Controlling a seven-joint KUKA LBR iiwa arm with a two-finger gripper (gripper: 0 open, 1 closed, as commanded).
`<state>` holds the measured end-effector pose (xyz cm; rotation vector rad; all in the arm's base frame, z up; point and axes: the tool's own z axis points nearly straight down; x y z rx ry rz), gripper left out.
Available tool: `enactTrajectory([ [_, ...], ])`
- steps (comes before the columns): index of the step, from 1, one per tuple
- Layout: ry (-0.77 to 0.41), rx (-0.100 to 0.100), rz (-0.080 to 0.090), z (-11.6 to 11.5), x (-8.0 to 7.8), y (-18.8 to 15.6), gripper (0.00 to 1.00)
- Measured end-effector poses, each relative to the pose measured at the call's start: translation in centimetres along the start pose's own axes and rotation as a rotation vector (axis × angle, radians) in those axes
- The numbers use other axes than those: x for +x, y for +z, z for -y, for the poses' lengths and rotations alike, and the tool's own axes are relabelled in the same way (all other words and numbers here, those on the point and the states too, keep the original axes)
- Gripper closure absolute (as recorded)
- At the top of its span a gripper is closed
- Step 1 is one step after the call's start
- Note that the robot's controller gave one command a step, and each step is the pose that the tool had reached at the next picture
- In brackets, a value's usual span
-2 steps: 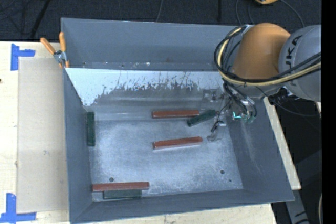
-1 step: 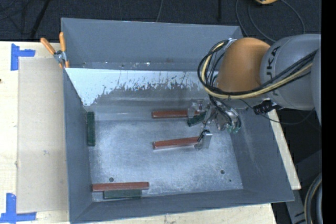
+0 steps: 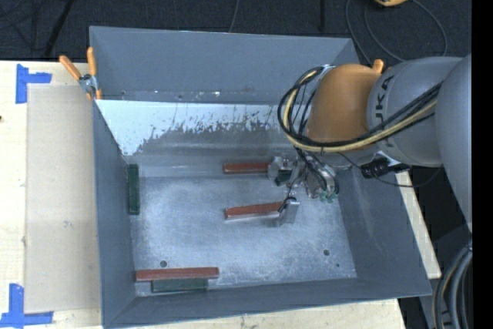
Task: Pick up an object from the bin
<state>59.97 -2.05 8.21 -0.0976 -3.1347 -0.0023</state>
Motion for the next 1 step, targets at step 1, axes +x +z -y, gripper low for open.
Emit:
enactTrajectory([
  [1,0.022,0.000,0.007,2.06,-0.70,0.37,0.00],
])
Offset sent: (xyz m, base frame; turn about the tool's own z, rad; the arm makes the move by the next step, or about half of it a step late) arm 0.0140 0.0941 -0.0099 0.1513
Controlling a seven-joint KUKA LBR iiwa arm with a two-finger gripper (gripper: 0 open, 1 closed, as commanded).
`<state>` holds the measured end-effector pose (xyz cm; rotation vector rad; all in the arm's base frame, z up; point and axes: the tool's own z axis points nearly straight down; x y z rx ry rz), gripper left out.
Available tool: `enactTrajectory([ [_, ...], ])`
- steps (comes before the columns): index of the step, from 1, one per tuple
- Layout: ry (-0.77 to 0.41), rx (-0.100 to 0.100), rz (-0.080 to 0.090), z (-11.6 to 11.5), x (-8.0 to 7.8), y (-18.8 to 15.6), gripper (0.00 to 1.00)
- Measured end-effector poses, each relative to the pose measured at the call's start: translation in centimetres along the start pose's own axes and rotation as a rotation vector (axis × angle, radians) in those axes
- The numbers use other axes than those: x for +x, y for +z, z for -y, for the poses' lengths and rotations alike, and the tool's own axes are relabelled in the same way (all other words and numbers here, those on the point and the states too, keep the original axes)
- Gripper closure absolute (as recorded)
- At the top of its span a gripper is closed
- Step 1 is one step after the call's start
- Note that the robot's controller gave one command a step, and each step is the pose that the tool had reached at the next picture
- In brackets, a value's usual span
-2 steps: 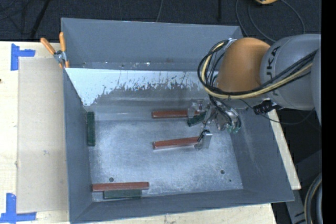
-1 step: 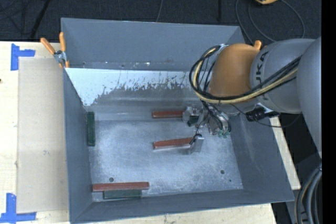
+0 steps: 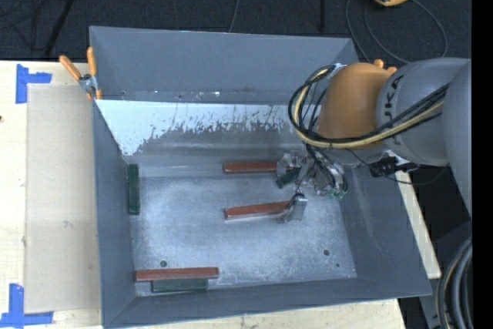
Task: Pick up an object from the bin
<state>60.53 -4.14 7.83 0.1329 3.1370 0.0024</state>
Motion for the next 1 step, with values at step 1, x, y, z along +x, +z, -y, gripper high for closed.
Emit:
enactTrajectory([
  [1,0.057,0.006,-0.001,-2.22,-0.05,0.35,0.00],
])
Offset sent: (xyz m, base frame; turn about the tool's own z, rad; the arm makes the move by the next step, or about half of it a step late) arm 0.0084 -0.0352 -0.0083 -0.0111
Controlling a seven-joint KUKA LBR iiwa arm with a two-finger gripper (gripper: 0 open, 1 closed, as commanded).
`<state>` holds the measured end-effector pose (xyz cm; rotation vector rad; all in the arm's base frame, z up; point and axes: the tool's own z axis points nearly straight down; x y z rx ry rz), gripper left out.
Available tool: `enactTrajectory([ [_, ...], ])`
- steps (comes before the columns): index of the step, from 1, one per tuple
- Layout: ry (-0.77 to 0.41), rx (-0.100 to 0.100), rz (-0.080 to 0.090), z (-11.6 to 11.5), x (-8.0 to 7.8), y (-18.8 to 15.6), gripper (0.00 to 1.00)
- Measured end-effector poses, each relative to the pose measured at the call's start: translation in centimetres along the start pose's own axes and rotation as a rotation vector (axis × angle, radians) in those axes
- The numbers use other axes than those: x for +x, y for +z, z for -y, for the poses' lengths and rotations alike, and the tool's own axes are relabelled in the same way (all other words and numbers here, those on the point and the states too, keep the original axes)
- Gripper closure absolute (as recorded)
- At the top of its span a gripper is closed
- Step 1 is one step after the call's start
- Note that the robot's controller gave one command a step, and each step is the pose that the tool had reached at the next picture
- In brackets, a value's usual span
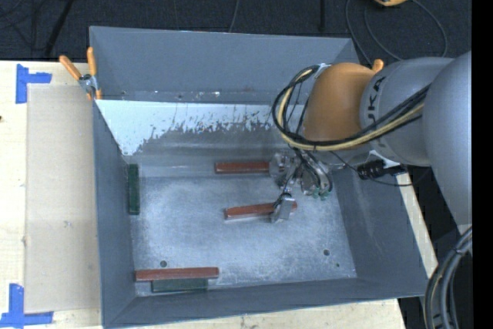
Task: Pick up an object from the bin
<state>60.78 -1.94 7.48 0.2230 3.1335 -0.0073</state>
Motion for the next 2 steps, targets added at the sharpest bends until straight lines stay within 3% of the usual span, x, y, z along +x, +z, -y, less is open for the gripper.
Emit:
enactTrajectory([
  [1,-0.071,-0.011,-0.008,5.19,-1.26,0.59,1.00],
  [2,-0.073,-0.010,-0.007,5.18,-1.27,0.59,1.00],
])
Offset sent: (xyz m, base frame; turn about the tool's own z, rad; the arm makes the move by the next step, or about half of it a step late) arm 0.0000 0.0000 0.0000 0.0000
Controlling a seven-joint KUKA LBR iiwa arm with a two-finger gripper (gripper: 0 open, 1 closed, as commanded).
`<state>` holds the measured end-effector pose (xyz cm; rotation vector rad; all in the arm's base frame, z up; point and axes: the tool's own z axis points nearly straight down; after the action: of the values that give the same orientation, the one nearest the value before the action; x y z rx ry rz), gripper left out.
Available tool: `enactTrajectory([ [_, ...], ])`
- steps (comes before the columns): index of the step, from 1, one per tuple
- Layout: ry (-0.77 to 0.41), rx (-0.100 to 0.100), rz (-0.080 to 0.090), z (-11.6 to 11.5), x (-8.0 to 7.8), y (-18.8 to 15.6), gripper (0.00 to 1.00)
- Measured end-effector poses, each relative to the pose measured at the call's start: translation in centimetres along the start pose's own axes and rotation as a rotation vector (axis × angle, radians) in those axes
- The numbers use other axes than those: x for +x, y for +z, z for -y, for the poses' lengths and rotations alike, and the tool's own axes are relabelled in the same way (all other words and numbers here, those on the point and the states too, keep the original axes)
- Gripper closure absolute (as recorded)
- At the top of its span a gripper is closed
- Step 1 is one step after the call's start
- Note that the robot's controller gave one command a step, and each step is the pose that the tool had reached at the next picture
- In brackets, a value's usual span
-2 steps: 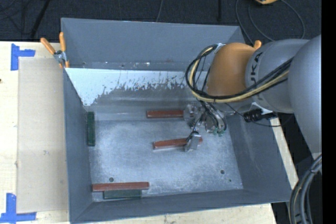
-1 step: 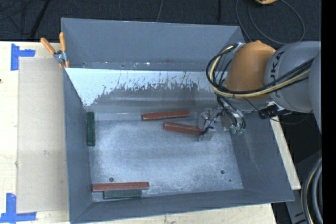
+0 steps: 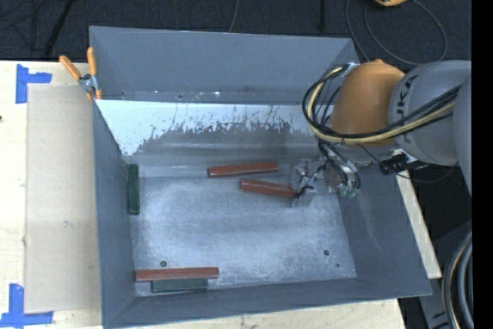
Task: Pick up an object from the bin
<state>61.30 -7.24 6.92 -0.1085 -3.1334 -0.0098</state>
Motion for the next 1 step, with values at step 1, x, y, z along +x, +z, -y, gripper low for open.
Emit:
enactTrajectory([
  [1,-0.001,0.000,0.000,-0.01,0.00,0.00,1.00],
])
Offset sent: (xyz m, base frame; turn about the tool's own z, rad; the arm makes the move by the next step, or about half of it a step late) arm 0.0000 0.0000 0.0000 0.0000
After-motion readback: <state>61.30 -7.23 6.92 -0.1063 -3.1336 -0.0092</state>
